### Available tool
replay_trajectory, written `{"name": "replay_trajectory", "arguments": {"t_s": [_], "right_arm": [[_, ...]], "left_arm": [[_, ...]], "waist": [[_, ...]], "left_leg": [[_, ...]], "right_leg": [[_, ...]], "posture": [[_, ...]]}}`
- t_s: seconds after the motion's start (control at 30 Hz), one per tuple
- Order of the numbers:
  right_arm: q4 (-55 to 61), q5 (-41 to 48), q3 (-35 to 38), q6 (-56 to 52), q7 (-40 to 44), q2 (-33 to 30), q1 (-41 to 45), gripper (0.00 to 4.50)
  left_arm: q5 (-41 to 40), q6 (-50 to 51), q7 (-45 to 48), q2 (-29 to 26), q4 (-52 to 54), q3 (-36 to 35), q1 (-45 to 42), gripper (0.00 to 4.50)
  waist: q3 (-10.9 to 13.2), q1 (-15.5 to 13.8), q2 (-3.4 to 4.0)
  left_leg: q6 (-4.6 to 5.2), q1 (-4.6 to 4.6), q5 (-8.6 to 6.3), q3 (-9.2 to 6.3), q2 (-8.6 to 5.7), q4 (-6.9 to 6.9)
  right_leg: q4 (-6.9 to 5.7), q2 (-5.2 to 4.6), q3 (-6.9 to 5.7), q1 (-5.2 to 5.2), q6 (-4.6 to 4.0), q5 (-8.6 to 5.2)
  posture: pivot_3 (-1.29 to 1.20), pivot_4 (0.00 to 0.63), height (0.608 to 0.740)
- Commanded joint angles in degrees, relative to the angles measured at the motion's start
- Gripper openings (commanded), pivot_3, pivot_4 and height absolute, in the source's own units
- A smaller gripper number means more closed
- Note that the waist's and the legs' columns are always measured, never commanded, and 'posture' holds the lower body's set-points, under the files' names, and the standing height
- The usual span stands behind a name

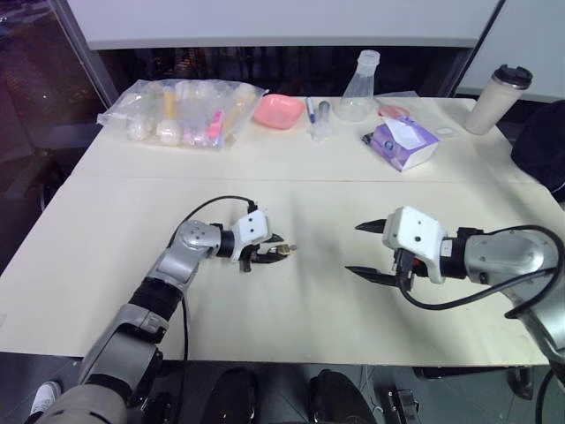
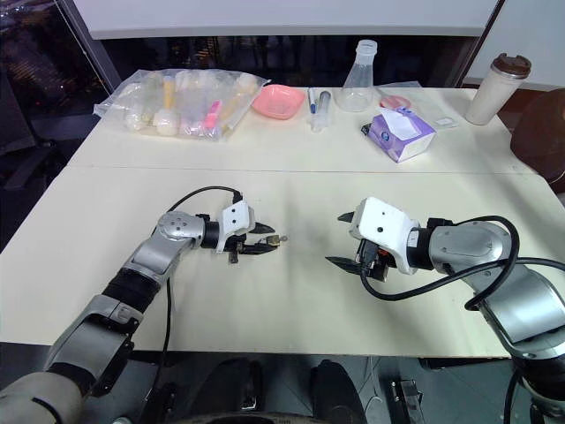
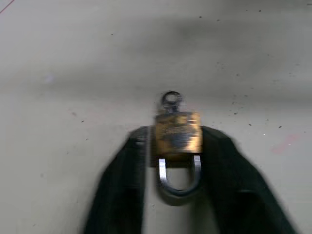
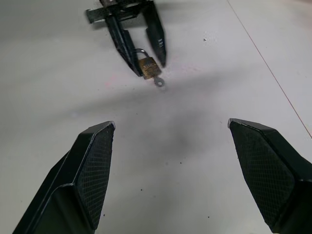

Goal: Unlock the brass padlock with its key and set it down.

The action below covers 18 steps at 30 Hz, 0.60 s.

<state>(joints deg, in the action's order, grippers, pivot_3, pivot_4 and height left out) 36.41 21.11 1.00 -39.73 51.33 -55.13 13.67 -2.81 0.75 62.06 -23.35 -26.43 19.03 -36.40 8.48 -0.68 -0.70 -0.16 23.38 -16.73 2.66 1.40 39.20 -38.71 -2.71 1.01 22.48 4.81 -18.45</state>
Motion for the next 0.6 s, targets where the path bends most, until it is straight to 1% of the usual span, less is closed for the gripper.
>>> {"name": "replay_trajectory", "arguments": {"t_s": [0.03, 0.13, 0.23, 0.33, 0.43, 0.5, 0.6], "right_arm": [[0.9, 0.2, 1.0, 0.6, -0.2, -0.4, 1.4, 3.87], [0.0, -0.8, -0.3, 1.7, -0.9, 0.5, 2.6, 3.87], [-1.3, -4.4, -3.0, 4.8, -3.2, 2.2, 4.0, 3.87], [-6.5, -17.6, -10.3, 17.2, -8.0, 3.2, 5.3, 3.87], [-12.2, -27.4, -14.4, 29.4, -11.8, 4.2, 7.5, 3.87], [-15.4, -32.2, -16.1, 36.3, -14.1, 5.4, 9.5, 3.87], [-18.2, -35.1, -17.3, 41.1, -14.8, 7.3, 10.9, 3.87]], "left_arm": [[2.6, 0.0, -0.2, -1.6, -1.3, 0.2, 0.1, 0.74], [2.0, -0.5, 0.7, -2.5, -1.8, -0.5, -0.4, 0.74], [0.6, -0.9, 2.6, -3.4, -2.5, -1.6, -1.9, 0.74], [-4.4, 3.5, 8.4, -4.4, -2.1, -4.3, -6.6, 0.74], [-8.1, 7.4, 14.3, -5.3, -1.4, -5.8, -10.4, 0.74], [-8.7, 8.2, 15.8, -5.3, -1.9, -6.7, -13.2, 0.74], [-8.8, 8.2, 16.6, -5.0, -2.8, -7.2, -15.4, 0.74]], "waist": [[0.0, 0.0, 0.0], [0.0, 0.2, 0.0], [0.0, 0.5, 0.0], [0.0, 0.9, 0.0], [0.0, 1.1, -0.03], [0.0, 1.2, -0.03], [0.0, 1.3, -0.03]], "left_leg": [[0.0, 0.0, 0.0, 0.0, 0.0, 0.0], [0.0, 0.0, 0.0, 0.0, 0.0, 0.0], [0.0, 0.0, 0.0, 0.0, 0.04, -0.01], [0.0, 0.06, 0.0, 0.02, 0.04, -0.01], [-0.01, 0.21, 0.01, 0.1, -0.02, 0.0], [-0.01, 0.23, 0.01, 0.12, -0.08, 0.01], [-0.02, 0.23, 0.01, 0.14, -0.11, 0.01]], "right_leg": [[-0.02, 0.0, 0.0, 0.0, 0.0, 0.0], [-0.02, 0.01, 0.0, 0.01, 0.0, 0.0], [-0.06, 0.05, 0.0, 0.06, 0.0, 0.0], [-0.14, 0.09, 0.01, 0.17, 0.0, 0.0], [-0.26, 0.13, 0.03, 0.4, 0.03, -0.02], [-0.32, 0.15, 0.03, 0.45, 0.09, -0.06], [-0.32, 0.14, 0.05, 0.44, 0.12, -0.08]], "posture": [[0.0, 0.15, 0.715], [0.0, 0.15, 0.715], [0.0, 0.15, 0.715], [0.0, 0.15, 0.715], [0.0, 0.15, 0.715], [0.0, 0.15, 0.715], [0.0, 0.15, 0.715]]}}
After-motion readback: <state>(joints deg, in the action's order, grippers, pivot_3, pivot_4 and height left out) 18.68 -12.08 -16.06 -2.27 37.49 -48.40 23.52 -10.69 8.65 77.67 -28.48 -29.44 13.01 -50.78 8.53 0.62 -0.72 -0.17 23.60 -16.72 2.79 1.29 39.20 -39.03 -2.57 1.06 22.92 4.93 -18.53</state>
